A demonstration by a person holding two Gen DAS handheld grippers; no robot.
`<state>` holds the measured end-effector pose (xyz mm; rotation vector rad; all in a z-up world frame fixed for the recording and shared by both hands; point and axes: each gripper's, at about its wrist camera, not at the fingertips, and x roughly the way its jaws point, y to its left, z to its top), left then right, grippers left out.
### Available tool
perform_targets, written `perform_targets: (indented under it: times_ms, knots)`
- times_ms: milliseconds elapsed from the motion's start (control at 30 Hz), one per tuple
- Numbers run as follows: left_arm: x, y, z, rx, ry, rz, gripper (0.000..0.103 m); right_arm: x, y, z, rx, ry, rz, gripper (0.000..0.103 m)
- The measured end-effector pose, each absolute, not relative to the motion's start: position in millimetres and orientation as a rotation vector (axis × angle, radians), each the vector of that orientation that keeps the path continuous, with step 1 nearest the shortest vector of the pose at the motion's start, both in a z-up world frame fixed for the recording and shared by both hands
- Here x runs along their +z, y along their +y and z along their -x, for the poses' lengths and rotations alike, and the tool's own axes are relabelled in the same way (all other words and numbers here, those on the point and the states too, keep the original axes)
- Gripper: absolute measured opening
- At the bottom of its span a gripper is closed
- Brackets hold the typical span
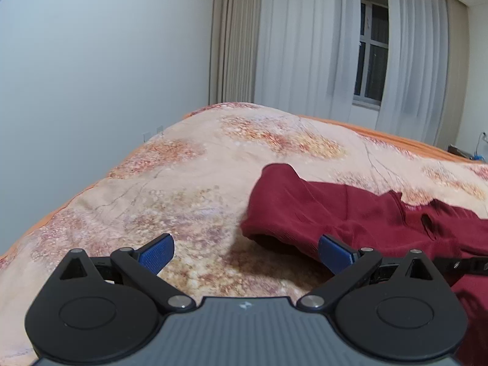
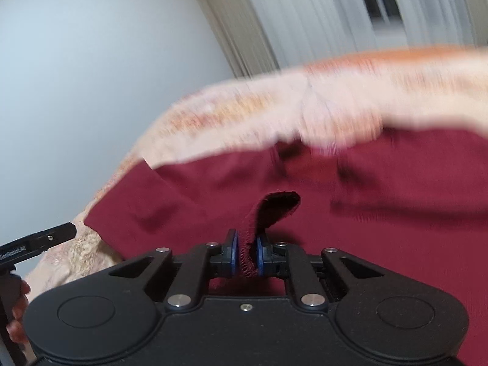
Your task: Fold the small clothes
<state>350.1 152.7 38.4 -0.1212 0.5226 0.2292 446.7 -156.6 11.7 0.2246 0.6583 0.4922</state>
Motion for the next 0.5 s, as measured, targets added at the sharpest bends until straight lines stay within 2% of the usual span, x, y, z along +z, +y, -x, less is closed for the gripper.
perform_targets:
  times_ms: [133, 233, 333, 500]
  knots:
    - [41.8, 148.4, -354.7, 0.235, 0.498, 0.141, 0.103, 58.5, -174.6, -454.8, 0.487, 0.495, -0.104, 0.012]
    - [43.5, 140.3, -364.1, 0.231, 0.49, 0.162, 0.103, 77.3, -198.6, -466.0, 0.455, 0.44, -0.057, 0.013]
    - [42.7, 130.8, -376.7, 0.217, 0.49, 0.184, 0.103, 69.4, -227.4, -477.4, 0.401, 0.456, -0.051, 0.014]
    - [34.5, 114.5, -404.1, 0.176, 0.507, 0.176, 0.103, 24.4, -261.1, -488.8, 0.323, 0.536, -0.082, 0.015]
